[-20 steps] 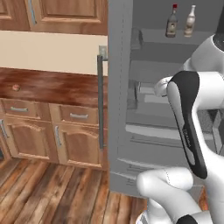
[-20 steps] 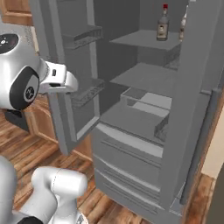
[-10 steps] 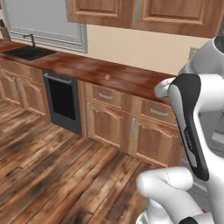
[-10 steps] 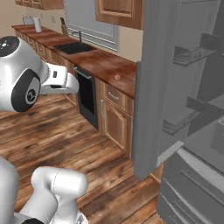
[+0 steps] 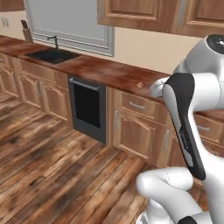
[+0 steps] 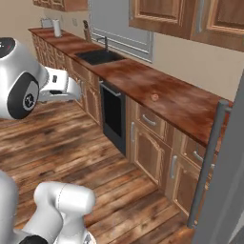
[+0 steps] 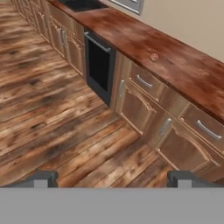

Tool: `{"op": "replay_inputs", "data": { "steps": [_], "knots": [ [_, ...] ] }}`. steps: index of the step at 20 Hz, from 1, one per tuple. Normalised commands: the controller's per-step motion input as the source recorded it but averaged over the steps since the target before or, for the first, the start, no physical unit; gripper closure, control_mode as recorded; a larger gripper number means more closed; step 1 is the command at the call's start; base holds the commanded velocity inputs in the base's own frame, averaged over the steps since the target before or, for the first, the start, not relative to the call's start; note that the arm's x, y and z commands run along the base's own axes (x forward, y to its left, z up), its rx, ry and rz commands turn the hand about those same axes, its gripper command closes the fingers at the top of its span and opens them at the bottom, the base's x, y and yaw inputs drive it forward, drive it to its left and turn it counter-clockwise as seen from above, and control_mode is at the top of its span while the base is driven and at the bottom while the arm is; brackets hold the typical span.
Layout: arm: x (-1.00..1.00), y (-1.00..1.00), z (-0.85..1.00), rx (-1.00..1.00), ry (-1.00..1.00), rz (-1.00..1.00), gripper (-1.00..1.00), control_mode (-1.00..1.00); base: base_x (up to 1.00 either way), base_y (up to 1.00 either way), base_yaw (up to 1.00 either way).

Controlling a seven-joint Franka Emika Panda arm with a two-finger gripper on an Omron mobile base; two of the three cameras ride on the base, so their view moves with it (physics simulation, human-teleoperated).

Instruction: Place the liquors on the top shelf of the fridge to keep them out of children's reach, and place the peach on lower shelves for easy access.

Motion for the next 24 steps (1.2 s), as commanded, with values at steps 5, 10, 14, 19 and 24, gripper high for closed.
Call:
{"op": "replay_inputs", "data": {
  "steps": [5,10,14,19,24],
  "knots": [
    [0.0,0.0,0.0,0.0,0.0,0.0,-1.0,1.0,0.78,0.13,-0.36],
    [0.0,0.0,0.0,0.0,0.0,0.0,-1.0,1.0,0.93,0.33,-0.42],
    [0.0,0.0,0.0,0.0,0.0,0.0,-1.0,1.0,1.0,0.43,-0.38],
    [0.0,0.0,0.0,0.0,0.0,0.0,-1.0,1.0,0.94,0.44,-0.36],
    [0.0,0.0,0.0,0.0,0.0,0.0,-1.0,1.0,0.88,0.37,-0.35]
  ]
}}
